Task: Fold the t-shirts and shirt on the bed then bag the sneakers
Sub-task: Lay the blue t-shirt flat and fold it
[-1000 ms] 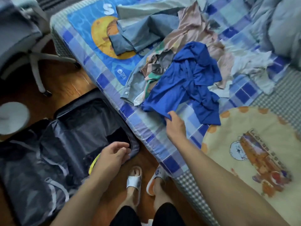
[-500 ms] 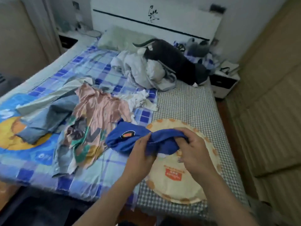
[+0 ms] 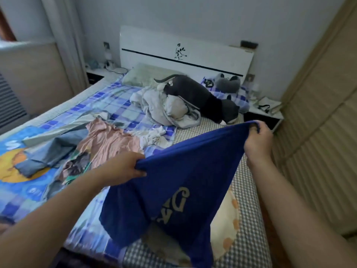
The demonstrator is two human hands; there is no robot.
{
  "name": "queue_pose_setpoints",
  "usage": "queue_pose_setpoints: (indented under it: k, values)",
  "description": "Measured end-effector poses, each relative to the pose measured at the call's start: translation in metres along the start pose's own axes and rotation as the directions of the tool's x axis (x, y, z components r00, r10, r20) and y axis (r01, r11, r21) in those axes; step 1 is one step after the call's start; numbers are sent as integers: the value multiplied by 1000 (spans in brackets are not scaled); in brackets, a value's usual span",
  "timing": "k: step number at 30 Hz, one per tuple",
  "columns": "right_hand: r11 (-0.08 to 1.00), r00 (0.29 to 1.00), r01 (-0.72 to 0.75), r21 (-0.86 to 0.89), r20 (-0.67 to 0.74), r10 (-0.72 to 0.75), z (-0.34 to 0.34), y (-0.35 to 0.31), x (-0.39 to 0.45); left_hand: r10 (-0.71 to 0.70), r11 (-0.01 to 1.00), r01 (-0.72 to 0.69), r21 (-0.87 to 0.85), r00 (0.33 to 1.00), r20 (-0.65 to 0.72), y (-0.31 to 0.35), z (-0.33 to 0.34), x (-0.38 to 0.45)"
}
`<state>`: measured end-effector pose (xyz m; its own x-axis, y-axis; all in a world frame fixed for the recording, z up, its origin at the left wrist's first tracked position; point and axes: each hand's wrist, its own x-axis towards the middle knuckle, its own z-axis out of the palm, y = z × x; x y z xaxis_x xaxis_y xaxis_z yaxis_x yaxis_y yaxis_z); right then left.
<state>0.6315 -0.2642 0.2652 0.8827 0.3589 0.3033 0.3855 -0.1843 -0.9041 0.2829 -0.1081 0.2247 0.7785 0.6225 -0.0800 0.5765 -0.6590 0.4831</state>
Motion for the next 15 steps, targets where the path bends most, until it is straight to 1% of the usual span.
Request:
queue_pose_setpoints:
  k: [1,2,4,5,6,7,8,9,10,11,12,13,14,15]
  values:
    - [1000,1000,-4,18,-29,4,-7,2,11,-119,992,120,34,992,-44,-11,5,-1]
    - [998,997,-32,48,-72,36,-13,7,22,-235,971,238,13,965,-114,-20,12,-4]
    - [984,977,-117,133,-165,138,-29,25,36,-425,902,430,-36,871,-244,-32,33,-24]
    - [977,966,-144,156,-193,173,-37,38,39,-466,877,479,-33,833,-296,-35,46,-37]
    - [971,957,-170,168,-208,204,-45,56,37,-485,860,511,-11,810,-329,-39,62,-52]
    - [966,946,-216,144,-213,244,-52,77,31,-516,835,550,-5,780,-353,-45,82,-65]
    - [953,933,-279,117,-202,298,-58,104,21,-574,793,609,-21,734,-364,-52,102,-78]
    - [938,921,-343,55,-176,347,-62,135,5,-622,757,652,-44,699,-352,-57,120,-90]
    - [916,909,-401,-24,-132,395,-67,165,-17,-645,747,660,-84,687,-336,-58,137,-100]
    - [883,892,-452,-125,-62,448,-73,193,-44,-655,752,633,-186,681,-328,-54,152,-108]
    - [837,858,-498,-227,8,513,-81,226,-74,-694,719,600,-351,647,-317,-47,164,-115]
    - [765,804,-541,-348,53,593,-90,266,-104,-778,600,556,-576,575,-254,-37,176,-120]
    - [670,725,-595,-444,64,686,-100,300,-134,-863,411,498,-763,483,-149,-25,186,-125]
    - [576,639,-633,-517,70,766,-111,332,-159,-908,232,442,-867,418,-30,-18,198,-132]
